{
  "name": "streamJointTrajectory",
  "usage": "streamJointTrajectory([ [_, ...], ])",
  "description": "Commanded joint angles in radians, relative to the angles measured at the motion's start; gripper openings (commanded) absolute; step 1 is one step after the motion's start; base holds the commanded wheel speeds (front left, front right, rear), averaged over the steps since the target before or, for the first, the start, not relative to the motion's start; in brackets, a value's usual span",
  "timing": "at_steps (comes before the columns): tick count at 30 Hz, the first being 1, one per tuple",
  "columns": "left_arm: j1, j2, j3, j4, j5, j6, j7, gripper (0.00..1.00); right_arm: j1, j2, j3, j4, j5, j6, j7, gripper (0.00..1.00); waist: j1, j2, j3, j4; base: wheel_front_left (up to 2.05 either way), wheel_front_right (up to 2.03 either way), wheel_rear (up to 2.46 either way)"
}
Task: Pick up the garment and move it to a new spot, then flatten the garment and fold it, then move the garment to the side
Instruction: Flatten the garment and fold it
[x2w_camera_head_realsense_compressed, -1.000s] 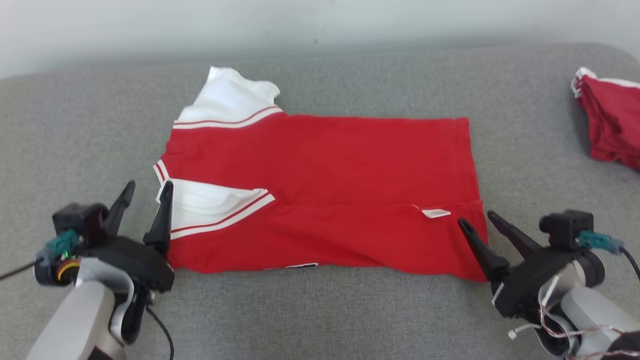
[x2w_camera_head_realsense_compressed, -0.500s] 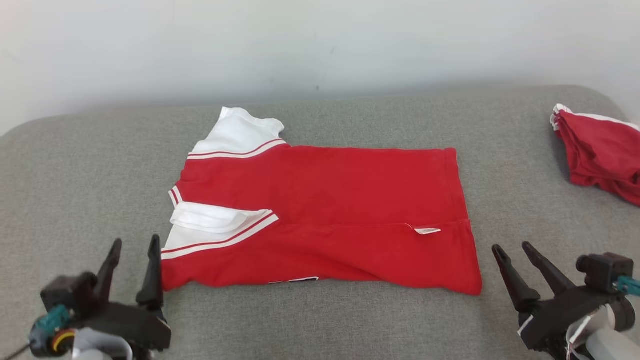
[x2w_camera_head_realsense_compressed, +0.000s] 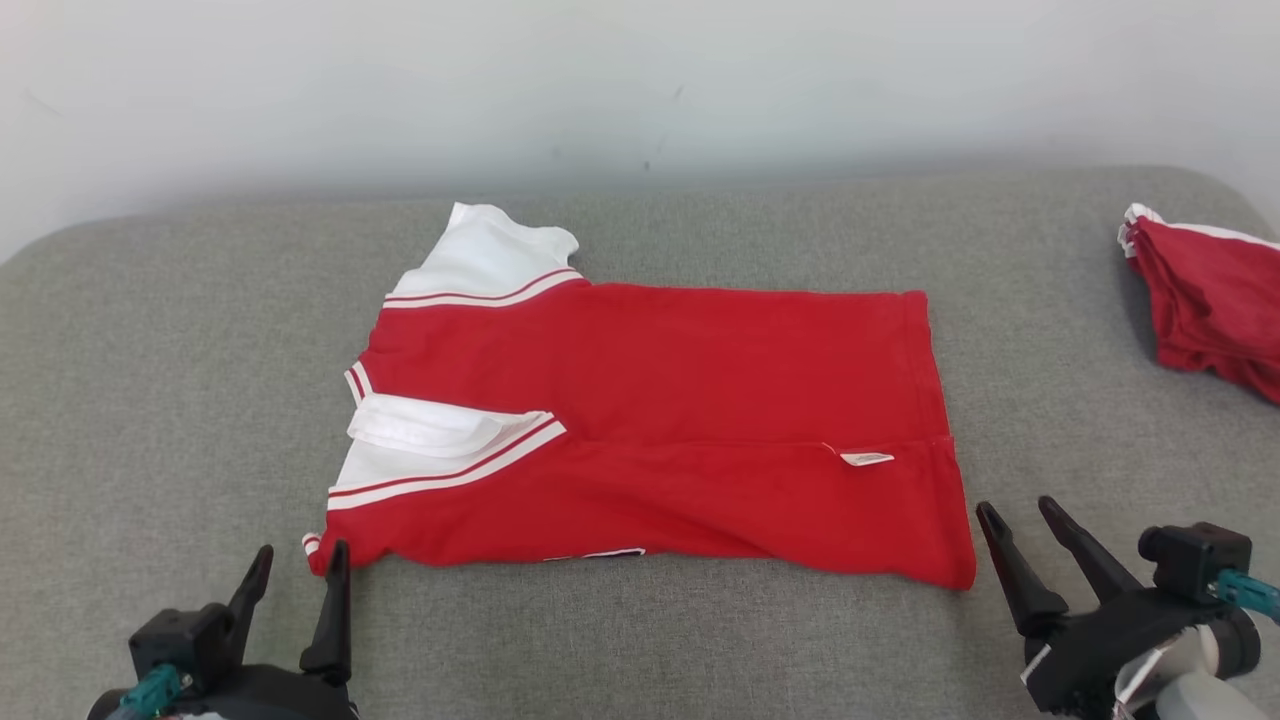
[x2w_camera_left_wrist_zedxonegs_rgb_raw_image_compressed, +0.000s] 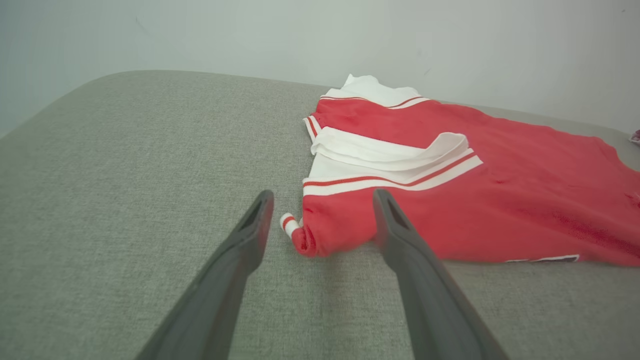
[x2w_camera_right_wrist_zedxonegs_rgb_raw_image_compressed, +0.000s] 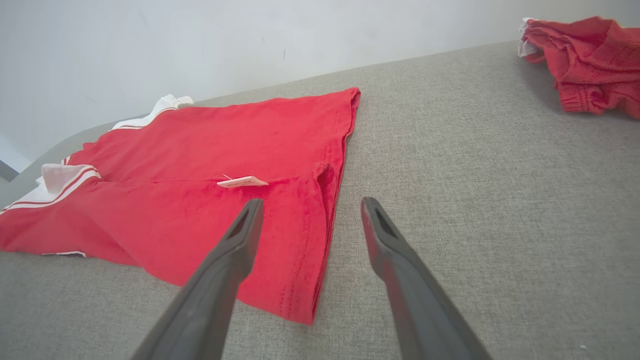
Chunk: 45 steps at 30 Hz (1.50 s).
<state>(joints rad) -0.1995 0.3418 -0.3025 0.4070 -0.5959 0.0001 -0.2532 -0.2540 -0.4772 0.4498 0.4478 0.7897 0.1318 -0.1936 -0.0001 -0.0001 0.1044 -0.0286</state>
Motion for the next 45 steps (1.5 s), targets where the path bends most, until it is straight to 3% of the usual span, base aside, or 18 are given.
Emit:
streamJointTrajectory([
  [1,-0.021,0.006,0.0,0.016,0.001,-0.004,0.004,1.0,-0.014,0.011,-0.01,0.005,-0.018,-0.003,0.006,1.0,0.0001,0.0001,0.014,-0.001,0.0,0.0,0.0],
  [20,-0.198,-0.041,-0.037,0.305,-0.025,-0.082,0.017,1.0,-0.053,0.126,-0.034,0.124,-0.09,-0.003,0.064,1.0,0.0001,0.0001,0.088,0.028,0.0,0.0,0.0],
  [21,-0.203,-0.048,-0.043,0.319,-0.028,-0.088,0.023,1.0,-0.051,0.13,-0.031,0.126,-0.089,-0.003,0.069,0.88,0.0001,0.0001,0.088,0.028,0.0,0.0,0.0],
  [22,-0.209,-0.057,-0.047,0.329,-0.035,-0.091,0.023,0.99,-0.049,0.134,-0.029,0.129,-0.089,-0.003,0.076,0.35,0.0001,0.0001,0.088,0.028,0.0,0.0,0.0],
  [23,-0.215,-0.064,-0.049,0.339,-0.043,-0.098,0.026,0.62,-0.049,0.136,-0.029,0.131,-0.09,-0.003,0.08,0.25,0.0001,0.0001,0.089,0.028,0.0,0.0,0.0],
  [24,-0.218,-0.067,-0.05,0.349,-0.049,-0.102,0.027,0.22,-0.051,0.138,-0.03,0.132,-0.091,-0.003,0.081,0.0,0.0001,0.0001,0.088,0.027,0.0,0.0,0.0],
  [25,-0.221,-0.067,-0.053,0.359,-0.051,-0.106,0.025,0.0,-0.051,0.14,-0.031,0.133,-0.092,-0.003,0.083,0.0,0.0001,0.0001,0.087,0.027,0.0,0.0,0.0],
  [34,-0.173,-0.066,-0.042,0.372,-0.06,-0.115,-0.003,0.0,-0.027,0.127,-0.062,0.14,-0.08,-0.003,0.07,0.0,0.0001,0.0001,0.011,0.026,0.0,0.0,0.0],
  [45,0.016,-0.083,-0.026,0.239,-0.071,-0.089,-0.012,0.0,0.116,0.087,-0.128,0.079,-0.056,-0.003,0.093,0.0,0.0001,0.0001,-0.106,0.049,0.0,0.0,0.0],
])
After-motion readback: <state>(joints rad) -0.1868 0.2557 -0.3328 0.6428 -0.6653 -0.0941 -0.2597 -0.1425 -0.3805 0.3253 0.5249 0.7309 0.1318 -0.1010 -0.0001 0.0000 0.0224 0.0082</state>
